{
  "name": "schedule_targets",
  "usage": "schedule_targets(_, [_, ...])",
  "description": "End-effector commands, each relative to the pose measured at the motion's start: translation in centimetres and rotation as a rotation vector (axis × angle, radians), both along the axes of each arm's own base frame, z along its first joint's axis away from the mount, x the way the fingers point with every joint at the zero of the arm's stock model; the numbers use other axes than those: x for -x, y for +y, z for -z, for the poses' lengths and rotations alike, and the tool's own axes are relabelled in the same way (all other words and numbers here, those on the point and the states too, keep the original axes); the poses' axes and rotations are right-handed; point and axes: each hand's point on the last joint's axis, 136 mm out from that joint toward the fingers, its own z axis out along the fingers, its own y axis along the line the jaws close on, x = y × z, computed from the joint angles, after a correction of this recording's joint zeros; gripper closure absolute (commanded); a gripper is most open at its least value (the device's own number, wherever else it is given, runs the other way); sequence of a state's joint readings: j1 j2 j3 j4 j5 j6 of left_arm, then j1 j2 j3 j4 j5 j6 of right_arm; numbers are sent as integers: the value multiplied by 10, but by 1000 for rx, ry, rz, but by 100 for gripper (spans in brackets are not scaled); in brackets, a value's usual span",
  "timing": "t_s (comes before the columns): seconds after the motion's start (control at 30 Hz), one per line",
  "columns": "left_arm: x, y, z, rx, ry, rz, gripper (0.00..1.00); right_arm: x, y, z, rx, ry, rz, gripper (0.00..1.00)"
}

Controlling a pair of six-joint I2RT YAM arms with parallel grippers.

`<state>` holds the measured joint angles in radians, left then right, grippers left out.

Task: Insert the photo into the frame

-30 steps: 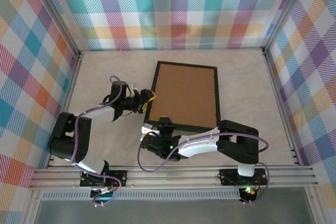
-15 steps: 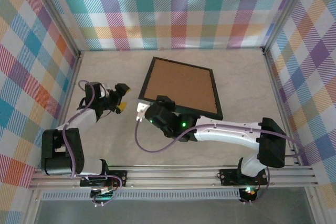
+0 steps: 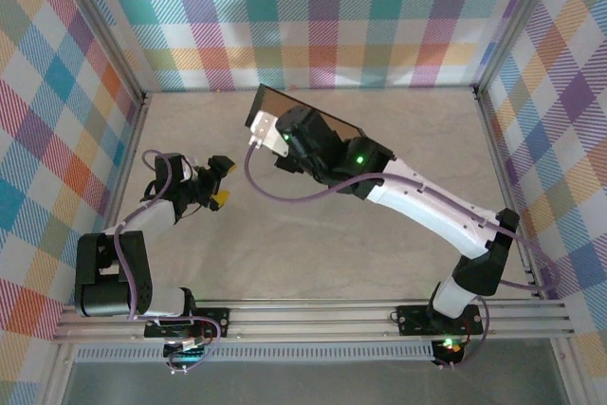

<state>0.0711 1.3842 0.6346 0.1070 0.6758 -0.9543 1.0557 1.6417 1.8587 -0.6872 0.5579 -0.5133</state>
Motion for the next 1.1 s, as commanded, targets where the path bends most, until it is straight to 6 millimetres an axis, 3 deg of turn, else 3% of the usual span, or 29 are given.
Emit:
schedule_targets(0.0, [0, 1, 2, 14, 2, -2, 8, 13, 21, -37, -262, 122, -65, 100])
schedule_targets(0.23, [4, 1, 7, 16, 17, -2, 8, 4, 3, -62, -360, 122, -15, 100])
schedule_targets(0.3, [4, 0, 9, 19, 20, -2, 8, -4, -12, -65, -437, 129, 45, 100])
schedule_targets(0.43, [5, 0, 10, 21, 21, -3, 8, -19, -63, -65, -645, 138, 211, 100])
schedule_targets(0.63, [3, 2, 8, 12, 15, -14, 8, -15, -126, -23, -845, 170, 372, 100])
schedule_targets(0.87, [-2, 2, 7, 24, 13, -23, 8, -4, -166, 23, -876, 218, 496, 100])
schedule_targets(1.07, [-4, 0, 6, 26, 10, -27, 8, 3, -208, 99, -968, 330, 709, 100])
